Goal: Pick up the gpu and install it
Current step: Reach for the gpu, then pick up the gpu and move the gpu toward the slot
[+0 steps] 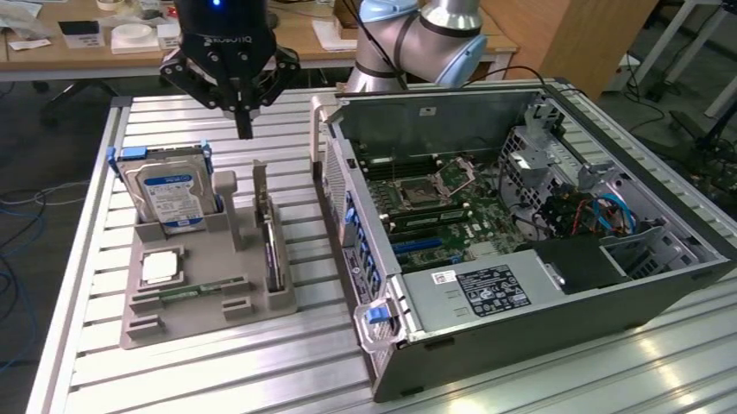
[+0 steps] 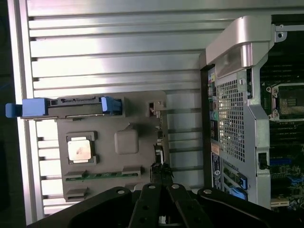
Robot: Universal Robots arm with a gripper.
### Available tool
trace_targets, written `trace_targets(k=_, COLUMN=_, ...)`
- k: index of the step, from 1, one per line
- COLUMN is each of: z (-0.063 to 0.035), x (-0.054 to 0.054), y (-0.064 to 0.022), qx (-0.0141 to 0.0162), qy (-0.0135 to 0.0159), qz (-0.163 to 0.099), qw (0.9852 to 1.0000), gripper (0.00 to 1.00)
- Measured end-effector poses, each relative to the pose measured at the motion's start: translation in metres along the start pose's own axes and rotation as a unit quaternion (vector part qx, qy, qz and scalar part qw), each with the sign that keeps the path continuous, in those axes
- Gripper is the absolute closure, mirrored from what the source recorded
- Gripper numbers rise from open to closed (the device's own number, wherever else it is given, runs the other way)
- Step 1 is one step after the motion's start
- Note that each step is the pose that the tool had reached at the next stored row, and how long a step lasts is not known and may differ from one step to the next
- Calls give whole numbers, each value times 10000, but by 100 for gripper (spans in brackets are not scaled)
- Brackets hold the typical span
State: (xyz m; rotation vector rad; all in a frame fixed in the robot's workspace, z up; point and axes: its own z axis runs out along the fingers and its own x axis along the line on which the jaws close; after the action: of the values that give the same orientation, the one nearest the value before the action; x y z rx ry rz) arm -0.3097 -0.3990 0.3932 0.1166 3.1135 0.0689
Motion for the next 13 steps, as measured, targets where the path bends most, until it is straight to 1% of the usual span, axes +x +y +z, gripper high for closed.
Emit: trace_targets(k=13, z=-1, x=0, y=0, qx=0, qy=1, qz=0, qw=10000, gripper=89)
